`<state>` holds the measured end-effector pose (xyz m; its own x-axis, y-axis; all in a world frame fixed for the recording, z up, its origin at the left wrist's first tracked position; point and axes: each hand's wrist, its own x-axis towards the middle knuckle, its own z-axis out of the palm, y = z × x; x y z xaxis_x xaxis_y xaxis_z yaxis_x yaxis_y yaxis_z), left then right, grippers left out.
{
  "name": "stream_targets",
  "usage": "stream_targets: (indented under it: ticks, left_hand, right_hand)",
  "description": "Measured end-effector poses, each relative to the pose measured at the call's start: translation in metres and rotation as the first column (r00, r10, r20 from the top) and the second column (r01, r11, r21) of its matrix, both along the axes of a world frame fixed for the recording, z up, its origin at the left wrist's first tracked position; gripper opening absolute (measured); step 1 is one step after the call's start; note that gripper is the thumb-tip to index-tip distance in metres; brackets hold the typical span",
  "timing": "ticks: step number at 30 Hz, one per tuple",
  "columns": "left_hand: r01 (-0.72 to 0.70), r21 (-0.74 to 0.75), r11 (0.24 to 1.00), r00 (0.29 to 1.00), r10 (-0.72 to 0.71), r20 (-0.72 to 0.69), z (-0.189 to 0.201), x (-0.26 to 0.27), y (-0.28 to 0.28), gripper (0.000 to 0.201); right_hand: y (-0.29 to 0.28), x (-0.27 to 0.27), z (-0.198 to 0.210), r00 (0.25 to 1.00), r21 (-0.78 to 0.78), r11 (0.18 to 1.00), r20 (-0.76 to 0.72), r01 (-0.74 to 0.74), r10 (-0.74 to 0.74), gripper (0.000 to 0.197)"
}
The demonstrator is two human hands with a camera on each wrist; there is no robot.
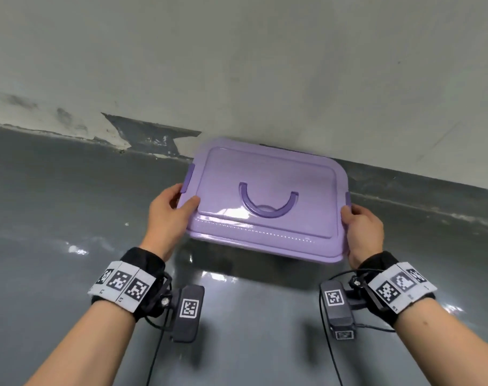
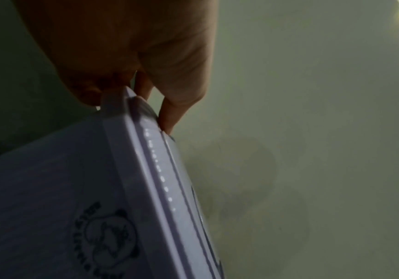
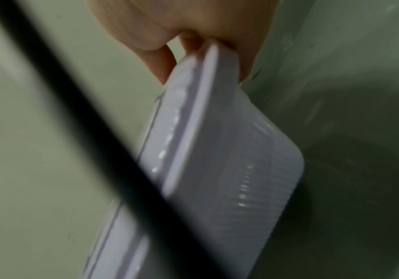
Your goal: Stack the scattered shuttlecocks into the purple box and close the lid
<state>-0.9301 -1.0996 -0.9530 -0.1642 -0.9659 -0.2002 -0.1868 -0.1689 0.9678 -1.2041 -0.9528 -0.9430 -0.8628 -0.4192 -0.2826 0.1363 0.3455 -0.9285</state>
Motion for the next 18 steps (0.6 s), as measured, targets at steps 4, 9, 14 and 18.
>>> stream_targets:
  ticks: [4, 9, 14, 18]
  left_hand:
    - [0.050, -0.011, 0.999, 0.998, -0.050, -0.028, -0.007, -0.034, 0.004, 0.045]
    - [0.066, -0.025, 0.998, 0.998, -0.066, -0.001, -0.012, -0.044, 0.002, 0.048]
    - [-0.002, 0.027, 1.000, 1.000, 0.002, 0.011, -0.011, -0.029, 0.000, 0.038]
    - [-0.076, 0.049, 0.996, 0.997, 0.074, 0.031, 0.008, -0.002, -0.003, 0.015]
  right_hand:
    - [0.006, -0.021, -0.002, 0.993, -0.008, 1.000, -0.116, 0.010, -0.011, 0.030]
    - [0.009, -0.031, -0.016, 0.983, 0.020, 0.999, -0.182, -0.035, 0.038, 0.033]
    - [0.012, -0.037, -0.010, 0.979, 0.079, 0.995, -0.190, -0.060, 0.074, 0.042]
    - [0.014, -0.036, 0.007, 0.950, 0.210, 0.977, -0.295, -0.040, 0.102, 0.050]
